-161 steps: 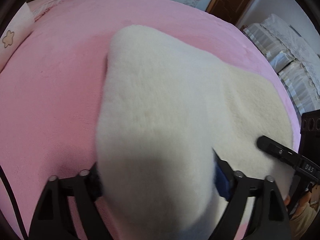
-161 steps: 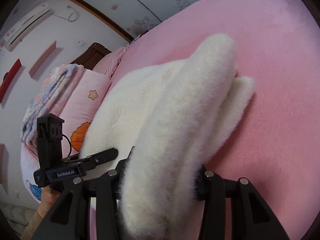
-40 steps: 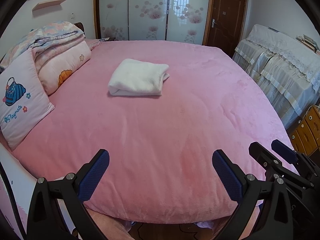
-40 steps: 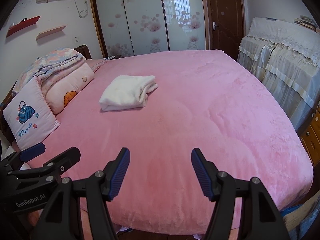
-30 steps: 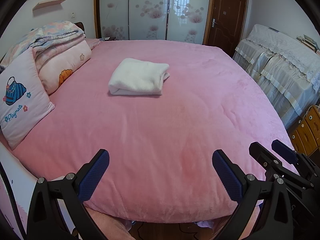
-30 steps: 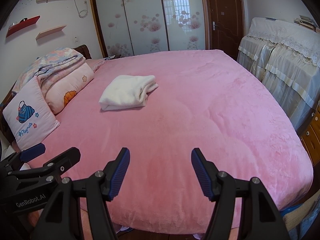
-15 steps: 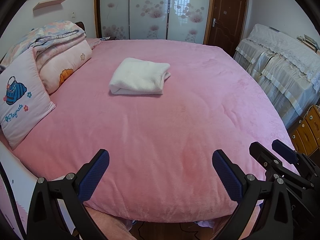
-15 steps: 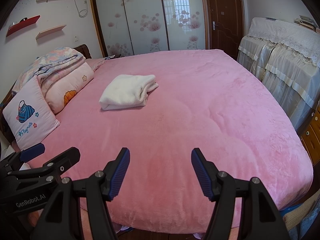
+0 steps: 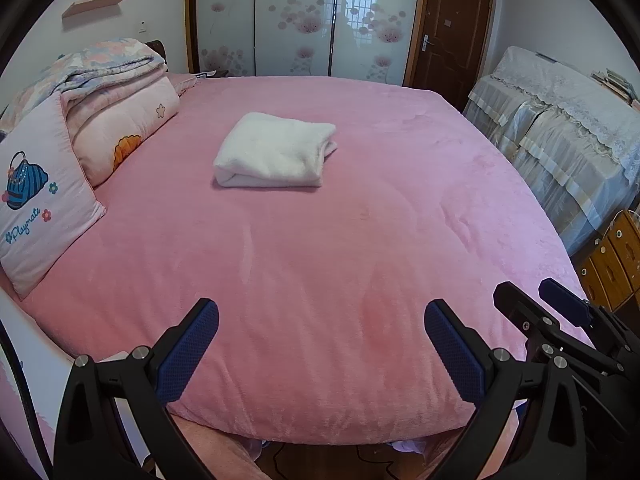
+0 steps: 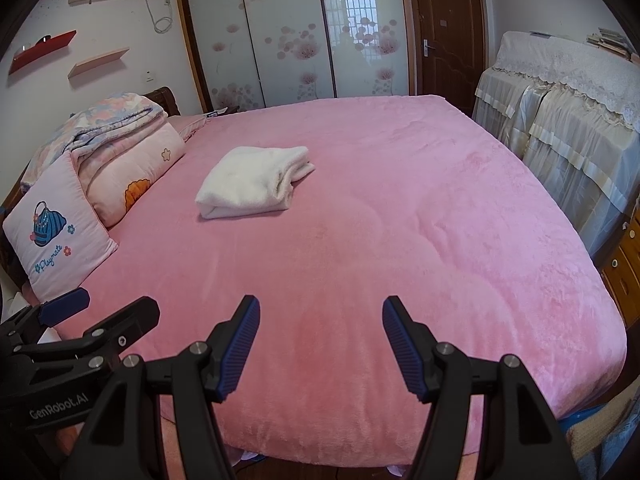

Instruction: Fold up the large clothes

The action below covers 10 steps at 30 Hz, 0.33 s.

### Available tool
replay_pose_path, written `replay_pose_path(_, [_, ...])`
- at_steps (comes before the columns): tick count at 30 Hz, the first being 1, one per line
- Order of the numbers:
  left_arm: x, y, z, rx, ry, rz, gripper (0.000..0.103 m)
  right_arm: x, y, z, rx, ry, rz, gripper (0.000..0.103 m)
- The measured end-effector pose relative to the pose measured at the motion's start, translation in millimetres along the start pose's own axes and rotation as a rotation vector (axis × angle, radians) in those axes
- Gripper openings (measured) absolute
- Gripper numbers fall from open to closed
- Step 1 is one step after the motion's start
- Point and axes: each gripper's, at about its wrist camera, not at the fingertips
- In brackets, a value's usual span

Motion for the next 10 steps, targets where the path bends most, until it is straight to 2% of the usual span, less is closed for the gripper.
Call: replay_pose_path(10, [-4.9, -0.4, -2.4, -0.004, 0.012, 0.006, 0.102, -4.5, 1.7, 2.4, -0.003, -0.003, 0.012, 0.064])
Point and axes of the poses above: each gripper's, at about its wrist camera, not at the fingertips, and x roughly against the way its jaws point, z to its left, y to its top, and after that the axes turned 1 degree about x, right-handed
